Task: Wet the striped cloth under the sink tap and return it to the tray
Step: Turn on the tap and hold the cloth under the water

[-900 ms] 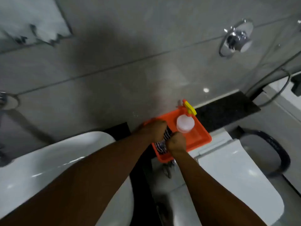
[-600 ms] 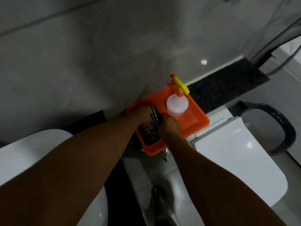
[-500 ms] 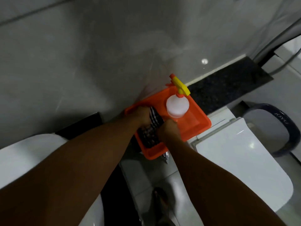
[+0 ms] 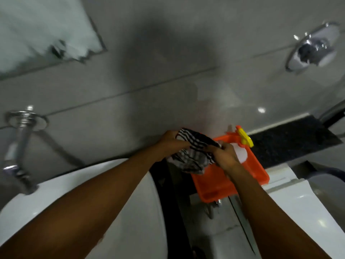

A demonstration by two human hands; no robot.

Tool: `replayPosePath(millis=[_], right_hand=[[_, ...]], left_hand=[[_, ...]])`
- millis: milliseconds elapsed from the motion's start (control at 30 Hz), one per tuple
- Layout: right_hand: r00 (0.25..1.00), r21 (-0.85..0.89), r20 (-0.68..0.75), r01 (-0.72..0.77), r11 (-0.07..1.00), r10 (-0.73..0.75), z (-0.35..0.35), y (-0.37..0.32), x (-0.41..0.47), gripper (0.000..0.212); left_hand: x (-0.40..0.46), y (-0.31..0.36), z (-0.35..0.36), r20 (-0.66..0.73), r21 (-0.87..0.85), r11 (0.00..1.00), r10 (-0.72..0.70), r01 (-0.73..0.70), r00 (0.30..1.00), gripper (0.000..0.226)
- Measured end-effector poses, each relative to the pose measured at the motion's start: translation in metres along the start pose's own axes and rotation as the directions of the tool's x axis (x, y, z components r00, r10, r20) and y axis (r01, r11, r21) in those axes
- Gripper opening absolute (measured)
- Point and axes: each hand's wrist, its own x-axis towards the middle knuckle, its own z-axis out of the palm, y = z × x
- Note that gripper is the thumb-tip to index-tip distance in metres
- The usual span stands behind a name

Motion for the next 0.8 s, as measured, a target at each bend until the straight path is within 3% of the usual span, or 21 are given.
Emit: replayPosePath(millis=[100, 267, 400, 500, 567, 633, 667, 733, 767, 800], right_hand=[[0.987, 0.070, 0.133, 0.077, 0.995, -0.085, 0.033, -0.062, -0.047, 0.009], [0.851, 0.051, 0.500, 0.153, 0.987, -0.158, 0.111, -0.140, -0.119, 0.040], [0.775, -0.021, 0.603, 0.252, 0.967, -0.189, 0.189, -0.182, -0.154, 0.036], [0.780, -0.040, 0.579, 0.317, 0.948, -0.237, 0.250, -0.199, -0.173, 0.022], [0.806, -0.033, 0.529, 0.332, 0.943, -0.266, 0.281, -0.196, -0.173, 0.021], [0.846, -0.046, 0.455, 0.335, 0.941, -0.279, 0.298, -0.191, -0.169, 0.027], [0.854, -0.044, 0.435, 0.335, 0.941, -0.284, 0.303, -0.187, -0.166, 0.029], [0.849, 0.000, 0.391, 0.386, 0.922, -0.355, 0.305, -0.181, -0.165, 0.028], [0.823, 0.013, 0.343, 0.478, 0.878, -0.453, 0.302, -0.179, -0.166, 0.028], [0.742, -0.049, 0.279, 0.645, 0.763, -0.610, 0.295, -0.175, -0.164, 0.027]], left_hand=[[-0.064, 0.019, -0.064, -0.045, -0.200, 0.980, -0.020, 0.011, 0.999, 0.040], [-0.173, 0.019, -0.173, -0.297, -0.327, 0.941, -0.018, -0.084, 0.955, 0.039], [-0.239, -0.004, -0.245, -0.559, -0.195, 0.971, 0.005, -0.137, 0.829, 0.024], [-0.264, -0.026, -0.284, -0.689, -0.148, 0.982, -0.017, -0.117, 0.725, 0.019], [-0.264, -0.037, -0.293, -0.774, 0.020, 1.000, 0.010, 0.009, 0.633, 0.025], [-0.260, -0.044, -0.290, -0.847, 0.200, 0.954, 0.054, 0.223, 0.529, 0.045], [-0.256, -0.045, -0.284, -0.852, 0.245, 0.934, 0.079, 0.260, 0.518, 0.053], [-0.244, -0.040, -0.270, -0.778, 0.271, 0.951, 0.126, 0.147, 0.615, 0.054], [-0.235, -0.034, -0.265, -0.720, 0.233, 0.969, 0.118, 0.079, 0.683, 0.052], [-0.225, -0.028, -0.261, -0.671, 0.160, 0.987, 0.082, 0.035, 0.737, 0.049]])
